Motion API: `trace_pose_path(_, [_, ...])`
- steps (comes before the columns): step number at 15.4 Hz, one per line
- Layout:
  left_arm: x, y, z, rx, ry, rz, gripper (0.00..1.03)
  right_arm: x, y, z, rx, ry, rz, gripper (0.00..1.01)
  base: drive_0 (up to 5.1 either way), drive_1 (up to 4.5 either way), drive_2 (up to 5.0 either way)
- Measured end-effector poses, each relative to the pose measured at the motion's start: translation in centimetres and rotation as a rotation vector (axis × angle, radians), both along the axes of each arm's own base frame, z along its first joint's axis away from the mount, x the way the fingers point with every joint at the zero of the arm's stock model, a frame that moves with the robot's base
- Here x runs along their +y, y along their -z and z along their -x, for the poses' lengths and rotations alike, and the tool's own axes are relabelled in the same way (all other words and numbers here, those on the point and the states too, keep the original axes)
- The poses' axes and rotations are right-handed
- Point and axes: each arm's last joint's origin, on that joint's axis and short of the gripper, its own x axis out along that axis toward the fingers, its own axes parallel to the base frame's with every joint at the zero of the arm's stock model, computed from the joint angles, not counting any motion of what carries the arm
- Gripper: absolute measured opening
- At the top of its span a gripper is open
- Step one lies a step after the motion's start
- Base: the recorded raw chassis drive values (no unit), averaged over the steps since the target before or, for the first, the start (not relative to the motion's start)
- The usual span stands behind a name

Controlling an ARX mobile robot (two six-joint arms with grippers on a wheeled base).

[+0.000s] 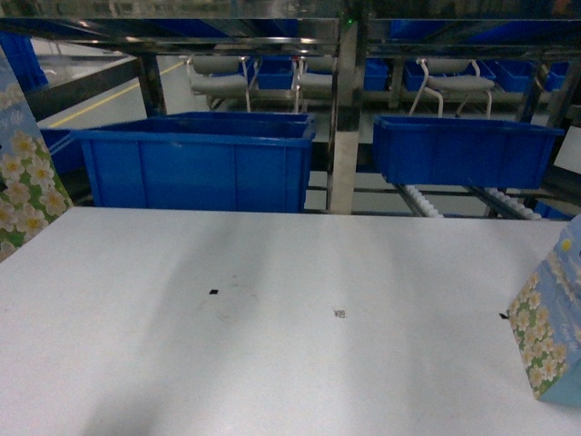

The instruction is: Move flower gift bag to table near conveyor

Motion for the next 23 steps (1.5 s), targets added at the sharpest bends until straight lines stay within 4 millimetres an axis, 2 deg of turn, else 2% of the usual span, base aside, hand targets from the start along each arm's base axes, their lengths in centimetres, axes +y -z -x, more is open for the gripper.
trace_pose_path(1, [0.0, 0.0, 0.0, 0.000, 0.000, 0.000, 0.02, 0.2, 0.1, 1.3, 0.042, 0.017, 0.009, 0.98, 0.0, 0.00, 0.0])
trace_pose_path(2, [0.0, 0.0, 0.0, 0.000, 0.000, 0.000, 0.02, 0.4, -1.1, 3.0, 0.004, 0.034, -0.022, 0.98, 0.0, 0.00, 0.0])
trace_pose_path(4, [0.0, 0.0, 0.0, 0.000, 0.000, 0.000, 0.02, 0.1, -1.6, 5.8, -0.019, 0.055, -0.080, 0.98, 0.0, 0.00, 0.0])
trace_pose_path(6, [0.0, 0.0, 0.0, 0.000, 0.001, 0.000, 0.02, -0.3, -0.7, 6.1, 0.068, 0.124, -0.095, 0.98, 0.0, 0.00, 0.0])
trace_pose_path(11, [-0.2, 0.0, 0.0, 0.000, -0.004, 0.004, 0.02, -0.3, -0.8, 6.1, 0.055, 0.123, -0.130, 0.98, 0.0, 0.00, 0.0])
trace_pose_path(13, [-1.5, 0.8, -0.8, -0.012, -0.023, 0.048, 0.02, -0.3, -0.8, 6.1, 0.055, 0.123, -0.130, 0.98, 0.0, 0.00, 0.0])
trace_pose_path(15, [-3.5, 2.4, -3.0, 0.003, -0.048, 0.083, 0.02, -0.3, -0.8, 6.1, 0.055, 0.123, -0.130, 0.98, 0.0, 0.00, 0.0])
trace_pose_path(17, [-5.8, 3.1, -6.4, -0.031, -0.080, 0.149, 0.02, -0.3, -0.8, 6.1, 0.055, 0.123, -0.130, 0.98, 0.0, 0.00, 0.0])
trace_pose_path(18, [-6.9, 3.7, -8.8, -0.048, -0.109, 0.181, 0.02, -0.3, -0.8, 6.1, 0.055, 0.123, -0.130, 0.98, 0.0, 0.00, 0.0])
trace_pose_path(19, [-7.8, 4.7, -10.8, -0.038, -0.132, 0.194, 0.02, -0.3, -0.8, 6.1, 0.055, 0.123, -0.130, 0.98, 0.0, 0.00, 0.0])
trace_pose_path(21, [-9.0, 7.4, -13.7, 0.015, -0.175, 0.212, 0.02, -0.3, -0.8, 6.1, 0.055, 0.123, -0.130, 0.98, 0.0, 0.00, 0.0])
trace_pose_path(23, [-9.4, 9.0, -15.5, 0.028, -0.203, 0.247, 0.02, -0.3, -0.8, 6.1, 0.055, 0.123, -0.131, 0.98, 0.0, 0.00, 0.0])
